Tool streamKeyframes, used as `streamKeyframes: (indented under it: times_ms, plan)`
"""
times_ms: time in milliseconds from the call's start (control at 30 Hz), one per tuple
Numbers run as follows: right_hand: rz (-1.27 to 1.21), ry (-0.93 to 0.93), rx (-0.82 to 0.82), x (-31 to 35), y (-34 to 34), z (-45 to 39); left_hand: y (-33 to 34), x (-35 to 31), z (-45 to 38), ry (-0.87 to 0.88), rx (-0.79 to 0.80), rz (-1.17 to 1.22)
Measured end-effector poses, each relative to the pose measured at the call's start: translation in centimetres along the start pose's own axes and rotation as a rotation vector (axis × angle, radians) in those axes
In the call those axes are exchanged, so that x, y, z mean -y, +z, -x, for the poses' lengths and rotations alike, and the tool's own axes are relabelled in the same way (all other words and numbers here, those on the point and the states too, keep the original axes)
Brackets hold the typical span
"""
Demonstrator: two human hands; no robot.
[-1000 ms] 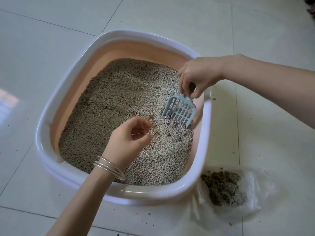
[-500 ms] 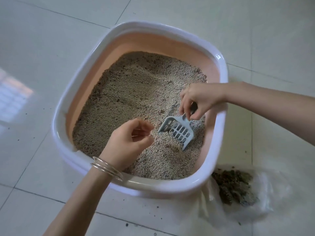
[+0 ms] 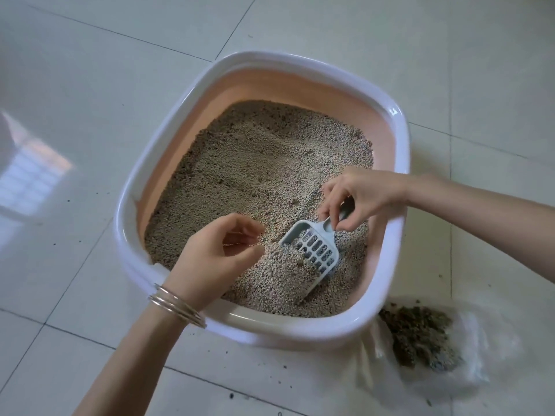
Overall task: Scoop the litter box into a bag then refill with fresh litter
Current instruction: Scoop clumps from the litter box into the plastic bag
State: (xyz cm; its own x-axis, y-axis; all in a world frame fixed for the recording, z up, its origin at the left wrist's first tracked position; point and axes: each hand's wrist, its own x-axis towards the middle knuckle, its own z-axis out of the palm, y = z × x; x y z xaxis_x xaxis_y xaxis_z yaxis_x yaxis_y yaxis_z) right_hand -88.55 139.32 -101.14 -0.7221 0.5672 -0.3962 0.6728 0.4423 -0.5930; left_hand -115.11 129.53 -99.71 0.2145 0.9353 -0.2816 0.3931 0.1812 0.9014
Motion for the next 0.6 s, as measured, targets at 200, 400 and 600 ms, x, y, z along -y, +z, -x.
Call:
streamKeyframes:
  times_ms: [200,400,600]
  plan:
    - [-0.105,0.032,-0.195,0.8,0.0,1.8,-0.2,-0.2,0.4,0.003,-0.018,-0.009]
    - [-0.163,0.067,-0.398,1.4,0.8,4.0,-0.1,-0.6,0.7,0.009,-0.022,0.006]
    - [-0.244,0.108,-0.516,2.0,1.7,5.6,0.1,-0.9,0.8,0.002,-0.03,0.024]
